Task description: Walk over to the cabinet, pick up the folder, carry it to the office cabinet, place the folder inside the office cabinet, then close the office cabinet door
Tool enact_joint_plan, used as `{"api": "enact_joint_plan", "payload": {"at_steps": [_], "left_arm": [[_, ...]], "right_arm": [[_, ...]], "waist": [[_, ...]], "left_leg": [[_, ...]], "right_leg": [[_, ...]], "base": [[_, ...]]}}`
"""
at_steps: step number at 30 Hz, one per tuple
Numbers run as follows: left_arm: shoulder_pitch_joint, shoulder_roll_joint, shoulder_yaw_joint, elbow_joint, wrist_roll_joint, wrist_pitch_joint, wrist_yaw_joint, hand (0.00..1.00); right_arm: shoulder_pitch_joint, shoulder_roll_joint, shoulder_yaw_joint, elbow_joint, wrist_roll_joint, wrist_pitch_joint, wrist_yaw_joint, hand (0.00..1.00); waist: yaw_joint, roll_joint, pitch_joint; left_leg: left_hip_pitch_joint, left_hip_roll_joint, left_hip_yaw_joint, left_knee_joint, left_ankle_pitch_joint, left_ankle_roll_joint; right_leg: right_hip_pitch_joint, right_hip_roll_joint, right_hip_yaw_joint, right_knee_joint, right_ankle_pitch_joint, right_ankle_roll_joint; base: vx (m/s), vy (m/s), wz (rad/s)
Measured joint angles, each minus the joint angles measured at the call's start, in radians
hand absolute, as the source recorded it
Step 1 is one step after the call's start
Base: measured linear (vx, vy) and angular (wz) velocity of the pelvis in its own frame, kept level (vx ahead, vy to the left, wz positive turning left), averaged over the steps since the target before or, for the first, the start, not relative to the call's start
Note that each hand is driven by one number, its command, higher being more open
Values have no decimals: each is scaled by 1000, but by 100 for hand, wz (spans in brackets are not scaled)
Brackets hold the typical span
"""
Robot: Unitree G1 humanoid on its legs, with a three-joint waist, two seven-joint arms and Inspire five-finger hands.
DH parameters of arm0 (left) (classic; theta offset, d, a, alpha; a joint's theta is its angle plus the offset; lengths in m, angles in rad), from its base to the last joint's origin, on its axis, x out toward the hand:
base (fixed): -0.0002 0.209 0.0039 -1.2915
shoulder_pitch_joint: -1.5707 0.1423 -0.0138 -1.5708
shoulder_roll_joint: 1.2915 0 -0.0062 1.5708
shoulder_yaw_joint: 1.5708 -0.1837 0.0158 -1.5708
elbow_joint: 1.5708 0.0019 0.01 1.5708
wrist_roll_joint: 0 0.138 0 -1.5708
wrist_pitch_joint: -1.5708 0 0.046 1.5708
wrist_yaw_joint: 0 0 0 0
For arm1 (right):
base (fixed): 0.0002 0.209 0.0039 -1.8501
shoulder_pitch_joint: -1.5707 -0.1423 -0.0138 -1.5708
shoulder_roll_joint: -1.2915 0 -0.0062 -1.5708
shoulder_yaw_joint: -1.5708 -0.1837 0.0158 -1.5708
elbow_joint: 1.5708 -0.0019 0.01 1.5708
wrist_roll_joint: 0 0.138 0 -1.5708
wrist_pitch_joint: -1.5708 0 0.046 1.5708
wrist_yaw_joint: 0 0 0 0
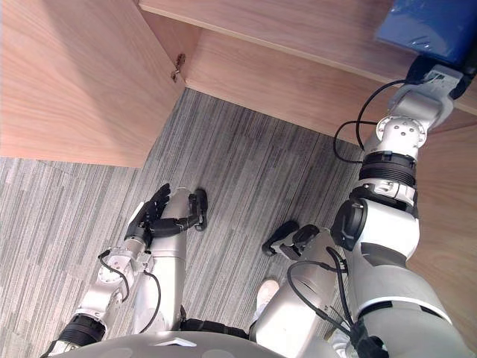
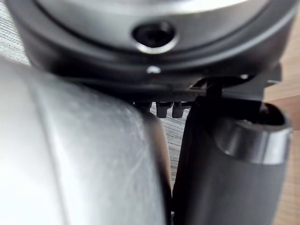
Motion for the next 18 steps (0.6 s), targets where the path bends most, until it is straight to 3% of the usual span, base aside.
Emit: {"api": "enact_joint_plan", "payload": {"at_steps": [9,18], "left_arm": [[14,27,-20,-16,-46,-12,-5,100],[83,91,-35,-72,-109,-14,-57,100]], "right_arm": [[-56,16,143,21,-3,36,-2,0],[-180,11,215,84,-41,45,-1,0]], "waist": [[-1,0,0],[1,-2,1]], "left_leg": [[-12,-6,-8,-15,8,-9],[-11,-37,-35,-83,60,-25]], "right_leg": [[-11,2,-7,-3,0,-1],[10,-5,-43,-32,0,-1]], "base": [[19,-11,3],[-21,-24,14]]}}
